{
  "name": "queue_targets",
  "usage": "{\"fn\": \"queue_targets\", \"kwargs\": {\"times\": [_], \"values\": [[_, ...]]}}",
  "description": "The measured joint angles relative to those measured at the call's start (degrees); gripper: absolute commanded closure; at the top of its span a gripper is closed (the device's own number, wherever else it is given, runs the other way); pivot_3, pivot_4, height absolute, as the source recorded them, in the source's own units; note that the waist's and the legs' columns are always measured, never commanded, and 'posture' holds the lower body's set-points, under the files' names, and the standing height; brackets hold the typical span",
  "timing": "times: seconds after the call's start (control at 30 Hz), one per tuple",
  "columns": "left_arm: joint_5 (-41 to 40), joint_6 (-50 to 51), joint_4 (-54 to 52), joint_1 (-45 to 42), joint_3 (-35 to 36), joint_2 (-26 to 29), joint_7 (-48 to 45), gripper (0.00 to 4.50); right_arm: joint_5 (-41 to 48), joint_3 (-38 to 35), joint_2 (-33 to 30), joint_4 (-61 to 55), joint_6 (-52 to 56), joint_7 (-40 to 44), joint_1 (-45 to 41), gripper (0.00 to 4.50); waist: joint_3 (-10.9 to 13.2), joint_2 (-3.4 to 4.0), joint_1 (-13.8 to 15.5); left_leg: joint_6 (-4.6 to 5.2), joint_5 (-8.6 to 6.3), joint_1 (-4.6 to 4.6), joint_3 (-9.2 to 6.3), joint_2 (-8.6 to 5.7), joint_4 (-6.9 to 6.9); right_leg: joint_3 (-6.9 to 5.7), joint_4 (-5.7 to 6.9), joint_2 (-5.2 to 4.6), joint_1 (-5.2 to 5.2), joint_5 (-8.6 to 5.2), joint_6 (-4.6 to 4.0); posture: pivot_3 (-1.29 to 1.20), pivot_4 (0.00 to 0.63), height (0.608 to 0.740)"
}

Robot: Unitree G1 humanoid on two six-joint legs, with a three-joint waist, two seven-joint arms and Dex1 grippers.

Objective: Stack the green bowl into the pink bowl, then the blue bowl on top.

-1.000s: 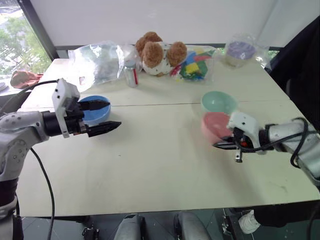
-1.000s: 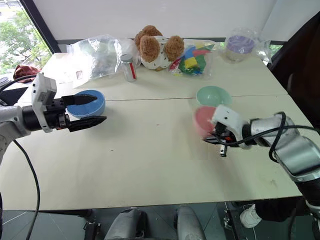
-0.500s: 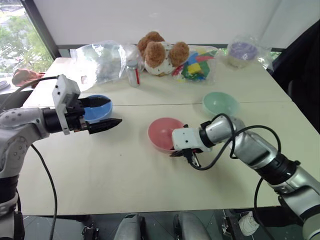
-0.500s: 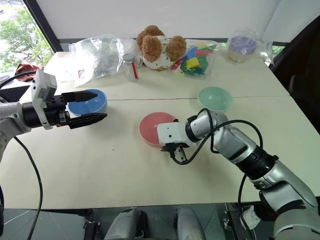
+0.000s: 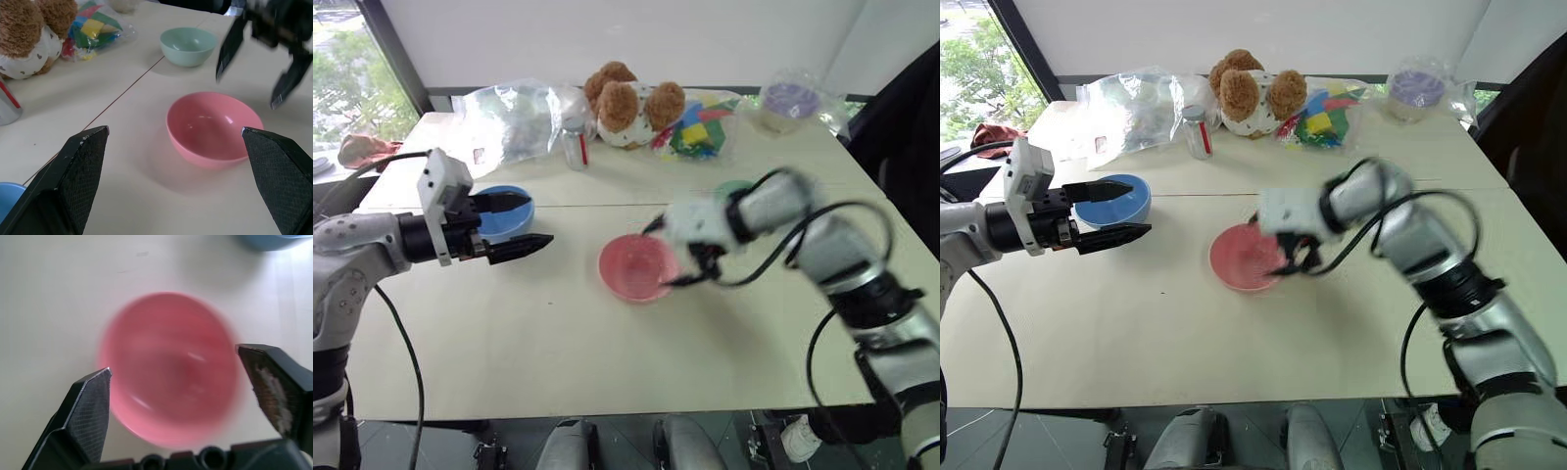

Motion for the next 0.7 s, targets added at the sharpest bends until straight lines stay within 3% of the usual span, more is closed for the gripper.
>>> {"fn": "queue_targets", "kwargs": {"times": [0.1, 0.3, 0.53, 0.7], "values": [[0.1, -0.1, 0.3, -0.5, -0.1, 0.0, -0.1, 0.0, -0.6, -4.1, -2.9, 6.0, -0.6, -0.6, -1.9, 0.02, 0.0, -0.06, -0.1, 0.0, 0.0, 0.03, 0.01, 0.0, -0.01, 0.01, -0.02, 0.0, 0.03, 0.0, 0.0, 0.0, 0.15, 0.74], [0.4, -0.6, 1.4, -2.3, -1.1, -0.7, -0.4, 0.0, -8.0, -2.5, -2.3, 30.1, -6.6, -6.9, -1.6, 0.02, 0.0, -0.04, -0.4, -0.01, 0.0, 0.03, 0.12, -0.01, -0.04, 0.09, 0.01, 0.03, -0.04, 0.0, 0.0, 0.0, 0.15, 0.74], [1.4, -1.4, 2.5, -3.4, -2.3, -1.3, -0.6, 0.0, -14.3, -0.1, 5.5, 57.1, -13.1, -14.9, -5.5, 0.02, 0.0, -0.01, -1.6, -0.35, 0.2, -0.01, 0.15, 0.02, -0.1, 0.15, 0.03, 0.09, -0.11, 0.0, 0.0, 0.0, 0.15, 0.74], [1.9, -1.6, 2.6, -3.3, -2.3, -1.3, -1.1, 0.0, -15.3, -0.2, 7.6, 66.4, -15.0, -15.0, -9.0, 2.4, 0.0, 0.0, -1.8, -0.41, 0.24, 0.0, 0.14, 0.02, -0.1, 0.16, 0.03, 0.07, -0.11, 0.0, 0.0, 0.0, 0.15, 0.74]]}}
